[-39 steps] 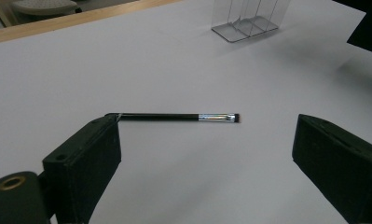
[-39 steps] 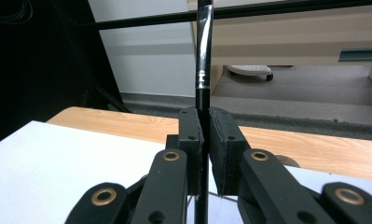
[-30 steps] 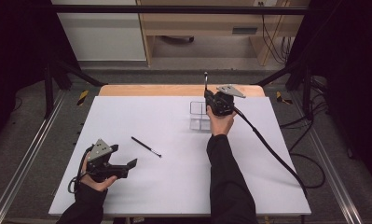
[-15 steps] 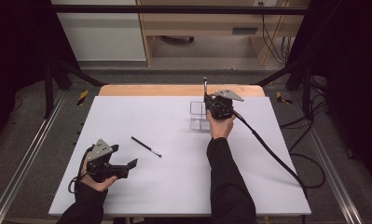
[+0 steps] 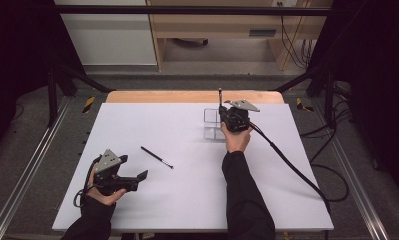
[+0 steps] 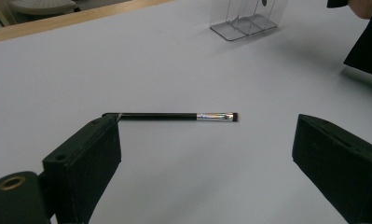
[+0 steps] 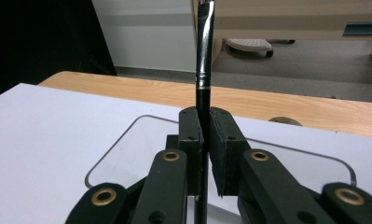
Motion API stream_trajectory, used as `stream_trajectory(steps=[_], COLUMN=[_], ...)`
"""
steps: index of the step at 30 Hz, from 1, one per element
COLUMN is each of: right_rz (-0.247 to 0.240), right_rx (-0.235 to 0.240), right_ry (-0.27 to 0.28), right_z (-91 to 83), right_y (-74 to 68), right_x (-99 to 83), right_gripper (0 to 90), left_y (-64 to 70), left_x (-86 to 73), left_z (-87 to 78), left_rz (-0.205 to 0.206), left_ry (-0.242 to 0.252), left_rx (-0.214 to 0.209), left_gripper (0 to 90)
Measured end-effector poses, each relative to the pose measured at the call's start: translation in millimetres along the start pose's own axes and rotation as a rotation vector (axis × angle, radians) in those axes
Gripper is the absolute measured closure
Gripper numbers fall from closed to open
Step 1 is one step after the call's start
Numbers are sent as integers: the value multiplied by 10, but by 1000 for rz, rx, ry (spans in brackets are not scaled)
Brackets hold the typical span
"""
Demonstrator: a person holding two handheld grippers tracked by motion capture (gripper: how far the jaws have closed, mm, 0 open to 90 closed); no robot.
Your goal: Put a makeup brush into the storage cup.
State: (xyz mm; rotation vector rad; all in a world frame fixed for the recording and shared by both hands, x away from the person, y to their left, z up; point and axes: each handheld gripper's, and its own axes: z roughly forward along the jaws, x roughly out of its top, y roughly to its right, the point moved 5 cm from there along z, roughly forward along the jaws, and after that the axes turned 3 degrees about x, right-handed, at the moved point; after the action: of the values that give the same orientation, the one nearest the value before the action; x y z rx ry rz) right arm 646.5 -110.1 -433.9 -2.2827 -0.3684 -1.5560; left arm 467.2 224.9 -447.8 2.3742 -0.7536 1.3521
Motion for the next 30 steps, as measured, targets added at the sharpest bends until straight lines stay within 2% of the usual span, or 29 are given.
stream_trajectory(steps=[3, 9, 14, 20, 25, 28, 30], right_rz=[-20, -11, -32, -47, -54, -66, -58], right_rx=[-6, 2, 6, 20, 50, 83, 121], right_ry=[-16, -40, -67, -63, -53, -47, -59], right_z=[-12, -34, -62, -165, -337, -466, -531], right_y=[-2, 13, -8, -37, -58, -85, -104], right_x=[-31, -87, -113, -112, -109, -106, -114], right_gripper=[842, 841, 837, 801, 746, 692, 650], left_y=[6, 9, 14, 14, 17, 22, 25], left_x=[-1, -5, -7, -9, -6, -6, -7], left_z=[7, 13, 16, 18, 15, 17, 18], left_rz=[-1, 1, 2, 1, 3, 4, 4], left_ry=[-1, -3, -5, -6, -4, -6, -5], left_rx=[0, 0, -1, 0, 1, 0, 0], left_gripper=[69, 69, 69, 69, 70, 69, 69])
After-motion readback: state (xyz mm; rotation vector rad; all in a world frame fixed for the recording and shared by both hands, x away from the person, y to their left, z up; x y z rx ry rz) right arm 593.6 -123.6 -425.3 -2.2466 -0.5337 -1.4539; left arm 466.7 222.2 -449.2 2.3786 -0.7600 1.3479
